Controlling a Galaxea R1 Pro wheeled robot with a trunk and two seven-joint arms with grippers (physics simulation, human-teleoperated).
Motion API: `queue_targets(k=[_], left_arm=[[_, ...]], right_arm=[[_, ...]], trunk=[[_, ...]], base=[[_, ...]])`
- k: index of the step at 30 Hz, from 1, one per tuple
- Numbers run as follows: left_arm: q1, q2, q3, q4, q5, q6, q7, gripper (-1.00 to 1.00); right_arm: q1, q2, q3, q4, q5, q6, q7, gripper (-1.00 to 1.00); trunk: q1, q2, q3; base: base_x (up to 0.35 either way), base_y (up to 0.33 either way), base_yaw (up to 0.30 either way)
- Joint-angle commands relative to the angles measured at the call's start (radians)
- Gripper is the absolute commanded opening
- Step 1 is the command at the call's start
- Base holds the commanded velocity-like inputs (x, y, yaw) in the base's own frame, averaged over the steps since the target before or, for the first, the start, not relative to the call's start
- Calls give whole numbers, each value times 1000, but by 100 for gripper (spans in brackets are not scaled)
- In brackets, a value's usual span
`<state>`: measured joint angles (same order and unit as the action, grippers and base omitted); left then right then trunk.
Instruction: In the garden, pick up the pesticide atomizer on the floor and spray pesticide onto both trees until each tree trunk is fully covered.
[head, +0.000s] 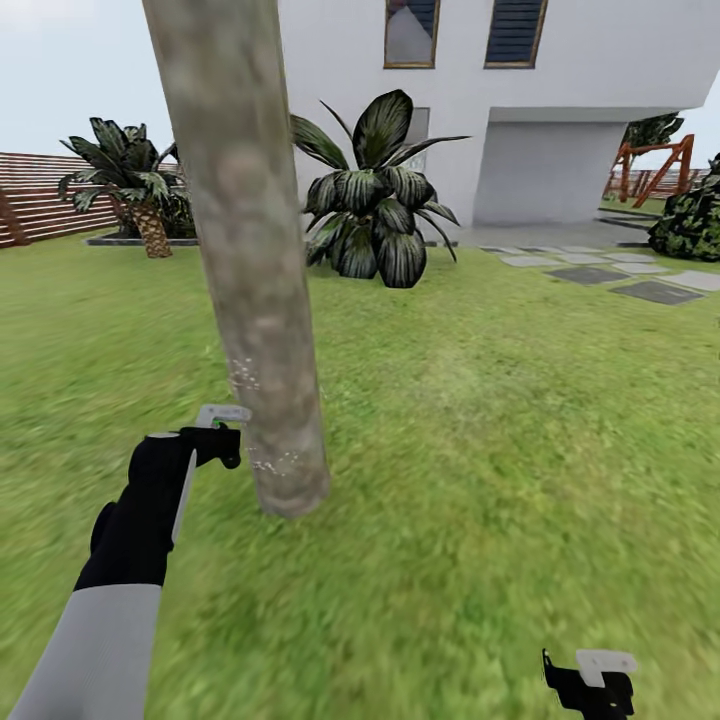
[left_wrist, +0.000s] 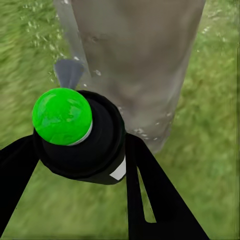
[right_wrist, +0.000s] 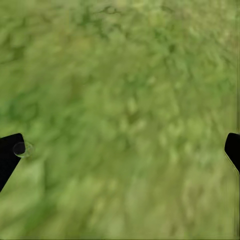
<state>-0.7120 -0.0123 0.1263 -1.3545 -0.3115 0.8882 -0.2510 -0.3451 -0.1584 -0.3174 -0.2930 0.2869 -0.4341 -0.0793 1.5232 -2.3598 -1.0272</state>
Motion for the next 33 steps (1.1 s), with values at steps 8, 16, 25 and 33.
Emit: queue_targets(k=[8,16,25,33], left_arm=[[1,0,1,8,-2,-1,0,-100],[92,10,7,30,-3,-7,11,-100],[123,8,4,31,-4,-11,20,-100],[172,9,7,29,-5,-15,22,-100]], right_arm=[[0,0,1,0,0,0,0,100],[0,0,1,0,0,0,0,100],[0,0,1,0,0,0,0,100],[0,0,1,0,0,0,0,100]], trunk=[[0,0,0],[0,0,0],[0,0,0],[0,0,0]], base=[[35,-274,63],[217,-205,271],[177,-215,105],[16,-274,0]])
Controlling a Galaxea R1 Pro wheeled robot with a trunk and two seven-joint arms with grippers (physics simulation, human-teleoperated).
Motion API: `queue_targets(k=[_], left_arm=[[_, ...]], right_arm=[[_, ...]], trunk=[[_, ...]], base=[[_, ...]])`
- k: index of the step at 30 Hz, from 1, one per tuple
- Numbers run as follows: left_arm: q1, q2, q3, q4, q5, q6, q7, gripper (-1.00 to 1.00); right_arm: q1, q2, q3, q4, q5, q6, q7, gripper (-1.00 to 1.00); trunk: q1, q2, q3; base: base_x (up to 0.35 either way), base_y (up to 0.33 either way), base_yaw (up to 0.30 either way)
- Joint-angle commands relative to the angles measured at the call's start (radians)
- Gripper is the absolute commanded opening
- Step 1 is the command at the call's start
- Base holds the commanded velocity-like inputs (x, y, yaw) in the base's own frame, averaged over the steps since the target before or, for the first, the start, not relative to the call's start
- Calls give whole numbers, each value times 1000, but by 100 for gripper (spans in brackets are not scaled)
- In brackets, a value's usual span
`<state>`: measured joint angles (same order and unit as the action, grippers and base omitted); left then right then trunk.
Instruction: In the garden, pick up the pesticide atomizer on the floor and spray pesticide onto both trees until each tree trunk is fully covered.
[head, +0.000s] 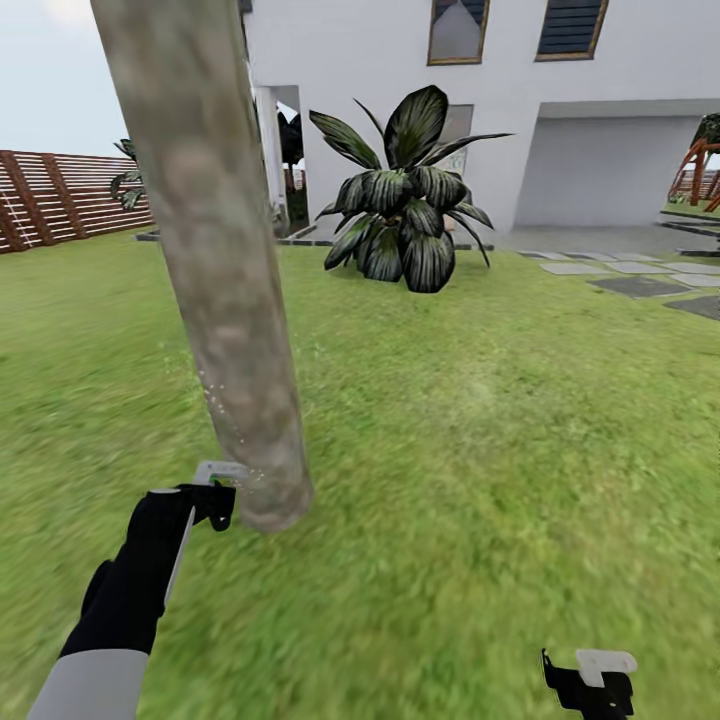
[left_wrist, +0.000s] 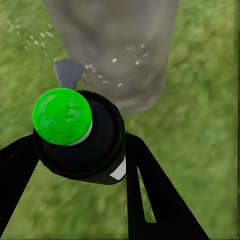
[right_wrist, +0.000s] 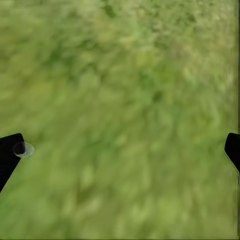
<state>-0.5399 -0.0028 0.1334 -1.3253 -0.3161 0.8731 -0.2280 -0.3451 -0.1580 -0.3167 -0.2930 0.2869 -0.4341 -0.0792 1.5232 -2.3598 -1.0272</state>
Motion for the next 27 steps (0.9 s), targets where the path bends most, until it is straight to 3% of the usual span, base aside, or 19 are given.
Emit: queue_targets(k=[1,2,5,8,13,22,27], left_arm=[[3,1,0,0,0,0,-1,-100],[10,2,3,1,0,-1,1,-100],[31,7,63,1,0,-5,8,-100],[40,31,90,3,0,-8,7,-100],[72,37,90,3,1,-9,4,-100],[76,33,81,3,0,-10,5,-100],[87,32,82,2,3,-11,7,-100]], right_arm=[[0,0,0,0,0,0,0,100],[0,0,0,0,0,0,0,100],[0,0,0,0,0,0,0,100],[0,0,0,0,0,0,0,100],[0,0,0,0,0,0,0,100],[0,-3,-1,0,1,0,-1,100],[0,-3,-1,0,1,0,-1,100]], trunk=[[0,0,0],[0,0,0],[0,0,0],[0,0,0],[0,0,0],[0,0,0],[0,0,0]], base=[[137,-254,0],[181,-230,0],[212,-172,95],[60,-34,239],[34,-3,230],[148,-2,11],[1,-232,0]])
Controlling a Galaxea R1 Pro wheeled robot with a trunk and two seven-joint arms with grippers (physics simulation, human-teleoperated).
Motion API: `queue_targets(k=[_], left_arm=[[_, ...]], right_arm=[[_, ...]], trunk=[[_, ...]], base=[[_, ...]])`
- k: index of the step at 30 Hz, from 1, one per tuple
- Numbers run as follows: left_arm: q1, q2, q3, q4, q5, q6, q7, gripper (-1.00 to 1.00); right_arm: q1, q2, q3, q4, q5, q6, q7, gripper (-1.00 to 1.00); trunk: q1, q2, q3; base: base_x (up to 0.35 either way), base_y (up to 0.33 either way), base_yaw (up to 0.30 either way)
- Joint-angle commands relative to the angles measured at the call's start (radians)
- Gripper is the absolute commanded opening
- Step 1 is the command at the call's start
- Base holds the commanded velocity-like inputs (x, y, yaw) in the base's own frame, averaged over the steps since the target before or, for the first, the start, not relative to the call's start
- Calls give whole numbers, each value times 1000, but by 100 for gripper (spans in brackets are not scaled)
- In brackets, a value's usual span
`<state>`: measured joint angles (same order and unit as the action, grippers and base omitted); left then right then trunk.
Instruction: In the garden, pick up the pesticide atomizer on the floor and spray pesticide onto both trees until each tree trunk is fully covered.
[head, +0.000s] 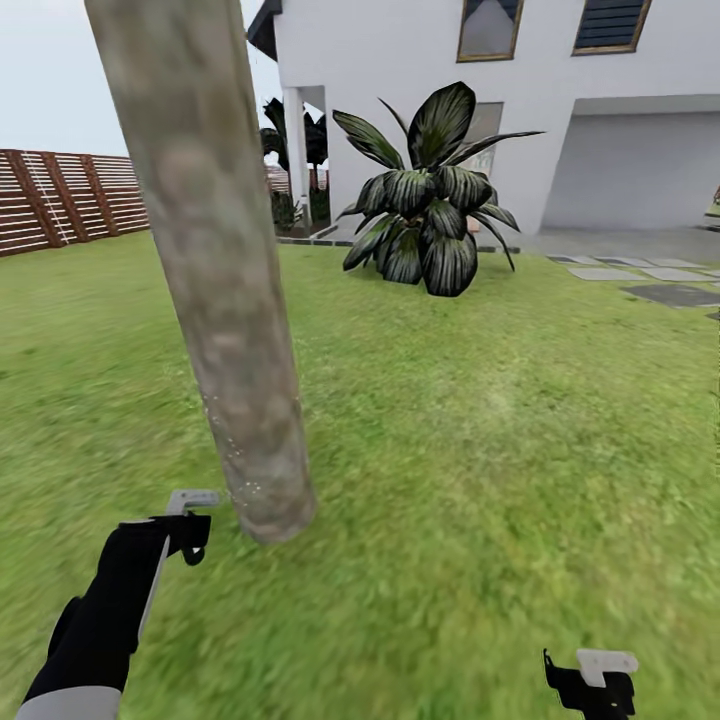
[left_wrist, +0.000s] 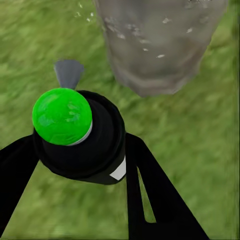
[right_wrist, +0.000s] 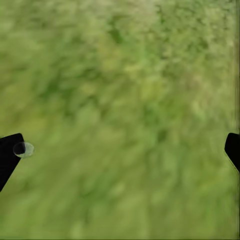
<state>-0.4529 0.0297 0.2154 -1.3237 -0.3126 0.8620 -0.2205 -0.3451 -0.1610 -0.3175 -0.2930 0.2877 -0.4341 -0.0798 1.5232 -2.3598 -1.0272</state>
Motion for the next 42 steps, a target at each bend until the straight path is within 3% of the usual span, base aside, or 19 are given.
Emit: queue_targets(k=[1,11,16,28,33,36,42], left_arm=[[0,-2,0,0,0,-10,0,-100],[0,-10,0,0,0,-47,-3,-100],[0,-8,-47,0,0,-47,-2,-100],[3,-5,-33,12,-3,-45,5,-100],[3,-8,-15,114,4,-67,5,-100],[3,-8,-8,123,3,-104,6,-100],[3,-8,25,138,3,-111,6,-100]], right_arm=[[0,0,0,1,0,0,0,100],[0,1,0,3,1,0,0,100],[0,6,1,3,1,0,0,100],[0,7,2,3,1,0,0,100],[0,8,2,3,1,0,1,100],[0,8,2,3,0,0,0,100],[0,8,2,3,1,0,0,100]], trunk=[[0,0,0],[0,0,0],[0,0,0],[0,0,0],[0,0,0],[0,0,0],[0,0,0]], base=[[0,-268,0],[0,-270,0],[-12,-269,0],[-213,-161,19],[-8,-5,226],[52,-32,46],[226,-160,2]])
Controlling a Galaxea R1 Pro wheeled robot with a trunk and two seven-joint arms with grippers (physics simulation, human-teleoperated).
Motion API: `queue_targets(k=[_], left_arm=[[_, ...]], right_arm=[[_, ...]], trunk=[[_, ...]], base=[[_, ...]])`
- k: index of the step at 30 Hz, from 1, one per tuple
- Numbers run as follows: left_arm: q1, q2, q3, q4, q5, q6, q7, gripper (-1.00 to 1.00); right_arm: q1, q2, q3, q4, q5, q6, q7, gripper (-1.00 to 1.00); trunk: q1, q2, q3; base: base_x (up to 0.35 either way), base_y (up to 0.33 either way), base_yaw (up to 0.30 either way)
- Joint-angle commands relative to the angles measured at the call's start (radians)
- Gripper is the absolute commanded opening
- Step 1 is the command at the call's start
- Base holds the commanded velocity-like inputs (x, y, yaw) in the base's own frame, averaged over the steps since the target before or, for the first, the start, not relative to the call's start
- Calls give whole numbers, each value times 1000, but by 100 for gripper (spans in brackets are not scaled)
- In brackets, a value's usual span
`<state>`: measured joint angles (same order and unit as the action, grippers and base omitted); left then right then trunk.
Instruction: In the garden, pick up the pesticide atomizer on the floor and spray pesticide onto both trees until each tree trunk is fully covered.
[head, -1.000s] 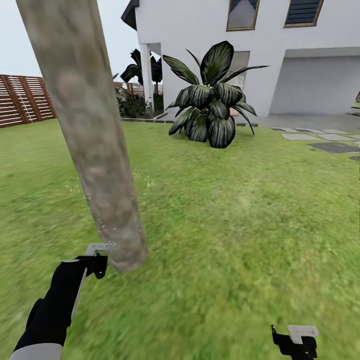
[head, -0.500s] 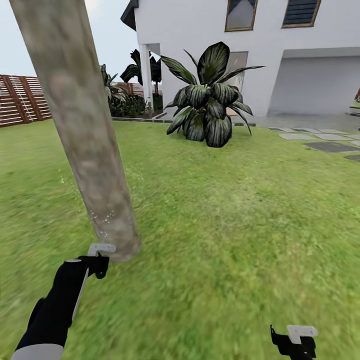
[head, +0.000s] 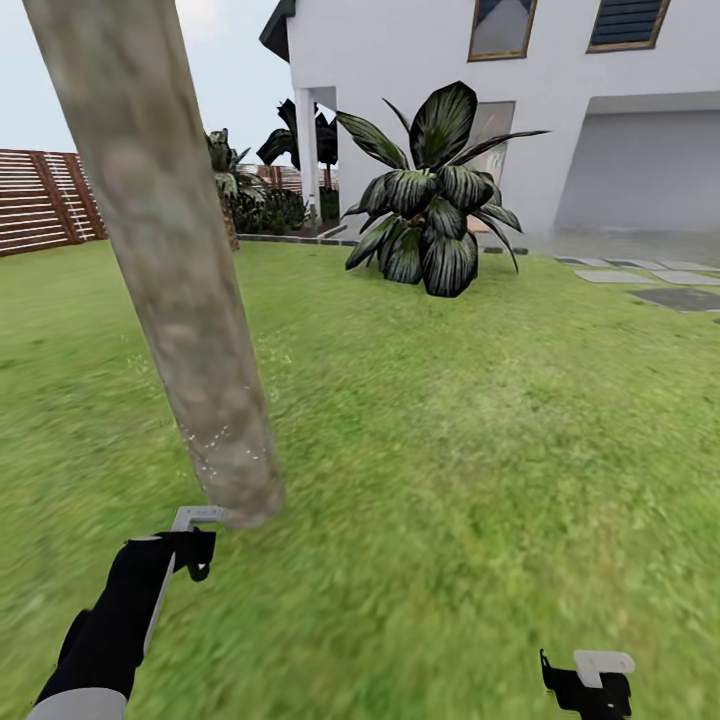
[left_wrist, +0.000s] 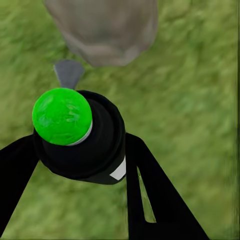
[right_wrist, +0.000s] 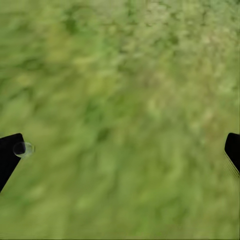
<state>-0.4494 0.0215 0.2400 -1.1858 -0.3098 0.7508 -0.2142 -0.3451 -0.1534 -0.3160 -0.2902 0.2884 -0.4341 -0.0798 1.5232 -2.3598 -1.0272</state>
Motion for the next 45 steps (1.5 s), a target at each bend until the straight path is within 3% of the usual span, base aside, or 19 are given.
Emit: queue_targets(k=[1,14,19,45], left_arm=[[0,0,0,9,0,-1,-1,-100],[-1,1,1,20,0,-2,-1,-100],[-1,2,47,20,1,-4,-1,-100],[-1,0,48,15,3,-7,-1,-100]], right_arm=[[0,0,0,0,0,0,0,100],[0,0,0,0,0,0,0,100],[0,1,1,0,0,0,0,100],[0,2,2,0,0,0,0,100]], trunk=[[0,0,0],[0,0,0],[0,0,0],[0,0,0]], base=[[237,-173,0],[119,-219,71],[-168,-255,273],[82,-265,212]])
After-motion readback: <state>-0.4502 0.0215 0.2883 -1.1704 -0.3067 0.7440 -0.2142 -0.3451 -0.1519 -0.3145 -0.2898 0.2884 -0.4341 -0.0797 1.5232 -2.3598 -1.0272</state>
